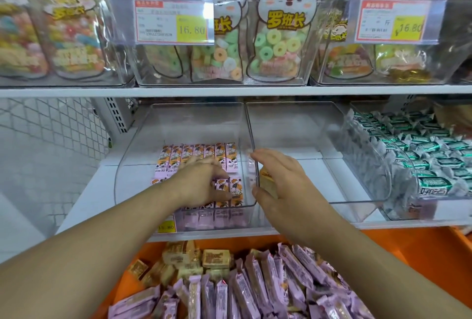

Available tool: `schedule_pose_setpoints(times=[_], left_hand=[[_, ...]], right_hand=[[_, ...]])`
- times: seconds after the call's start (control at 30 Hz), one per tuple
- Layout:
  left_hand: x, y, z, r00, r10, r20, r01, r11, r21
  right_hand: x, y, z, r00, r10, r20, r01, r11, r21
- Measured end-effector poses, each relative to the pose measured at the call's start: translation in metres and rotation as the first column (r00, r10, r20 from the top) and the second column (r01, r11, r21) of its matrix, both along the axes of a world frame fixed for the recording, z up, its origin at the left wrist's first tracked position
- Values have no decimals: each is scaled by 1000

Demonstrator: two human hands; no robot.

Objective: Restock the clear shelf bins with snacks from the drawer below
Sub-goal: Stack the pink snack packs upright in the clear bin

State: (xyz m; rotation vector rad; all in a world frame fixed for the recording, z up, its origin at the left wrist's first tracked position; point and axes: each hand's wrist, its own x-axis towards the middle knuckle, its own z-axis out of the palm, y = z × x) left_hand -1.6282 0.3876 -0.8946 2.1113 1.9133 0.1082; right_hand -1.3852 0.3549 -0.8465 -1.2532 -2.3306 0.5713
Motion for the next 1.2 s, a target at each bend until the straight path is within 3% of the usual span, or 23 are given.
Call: schedule_pose_setpoints(times=[0.1,0.2,0.4,0.53,0.73,0.83,0.9,1.07,1.2], left_hand=[[2,-5,1,998,-58,14,58,998,-32],[2,-6,2,990,-127,-69,119,987,-110],[2,-8,8,998,-51,33,55,986,-156],[3,-30,17,985,-2,175,18,996,-89],[34,-107,30,994,-37,105,34,999,35],[56,-155,21,990,-51,130,38,995,94],[69,-183,7,973,-44,225,15,992,128],[112,-227,-60,931,43,362,-14,996,-84],[133,-227,-121,925,99,368,8,961,-278]], right_hand=[[1,-1,1,1000,10,0,-10,1000,-4],[3,-4,2,1000,20,-2,-20,1000,2],[4,-7,5,1000,13,8,-12,1000,-20],[11,-15,10,1000,6,8,-6,999,-40],[34,-43,21,1000,13,27,-13,1000,-16],[50,-68,14,1000,14,24,-12,996,-91],[58,-80,-1,998,19,57,-8,983,-185],[76,-89,-74,950,82,302,25,942,-335],[91,-100,-143,883,143,447,82,891,-447]])
